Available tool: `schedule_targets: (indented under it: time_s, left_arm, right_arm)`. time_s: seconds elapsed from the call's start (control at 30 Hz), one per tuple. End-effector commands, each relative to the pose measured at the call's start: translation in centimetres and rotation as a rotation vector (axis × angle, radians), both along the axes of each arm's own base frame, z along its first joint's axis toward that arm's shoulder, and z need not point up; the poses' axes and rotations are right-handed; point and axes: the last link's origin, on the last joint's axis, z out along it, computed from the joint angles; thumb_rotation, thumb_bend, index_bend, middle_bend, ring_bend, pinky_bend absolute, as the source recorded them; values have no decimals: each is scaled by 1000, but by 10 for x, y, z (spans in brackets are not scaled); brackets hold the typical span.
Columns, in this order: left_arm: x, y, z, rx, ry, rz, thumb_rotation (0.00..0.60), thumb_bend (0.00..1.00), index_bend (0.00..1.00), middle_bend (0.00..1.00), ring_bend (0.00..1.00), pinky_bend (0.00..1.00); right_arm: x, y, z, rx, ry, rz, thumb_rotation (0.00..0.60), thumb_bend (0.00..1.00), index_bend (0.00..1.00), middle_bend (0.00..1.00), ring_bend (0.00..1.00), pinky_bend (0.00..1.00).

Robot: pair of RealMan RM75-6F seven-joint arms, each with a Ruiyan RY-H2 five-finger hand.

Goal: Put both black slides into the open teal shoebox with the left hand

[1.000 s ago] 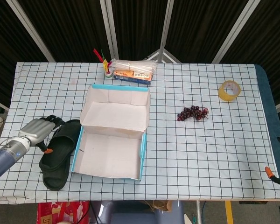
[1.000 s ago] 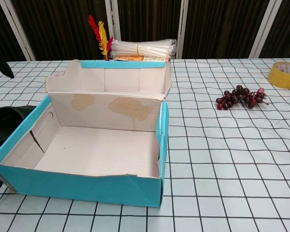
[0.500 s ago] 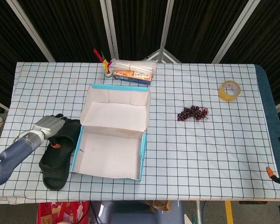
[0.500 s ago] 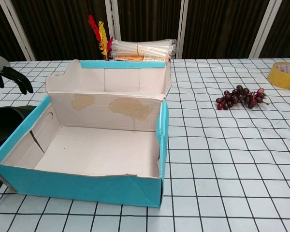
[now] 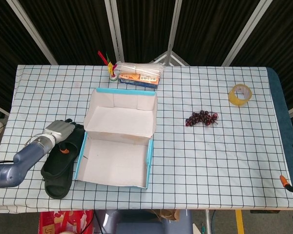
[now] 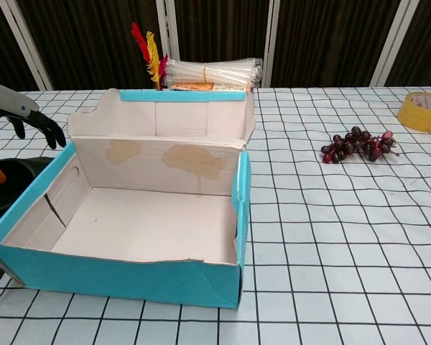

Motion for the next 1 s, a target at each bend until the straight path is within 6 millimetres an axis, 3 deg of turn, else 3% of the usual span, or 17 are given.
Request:
schedule_targets:
  time_s: [0.03, 0.3, 1.0]
  left_arm:
    - [2, 2, -2, 5, 4, -6, 600, 262, 139, 127, 0, 145]
    - [4, 5, -6, 3, 24, 2, 600, 262, 139, 169, 0, 145]
    - [-3, 8, -32, -26, 88, 13, 600, 262, 132, 147, 0, 137]
  right_arm:
    - [0, 0, 0, 0, 1, -1, 600, 307, 35, 134, 186, 127]
    - [1, 1, 2, -9, 15, -2, 600, 307, 35, 131, 186, 127]
    - [3, 1, -1, -4, 20, -4, 600, 307, 33, 118, 186, 127]
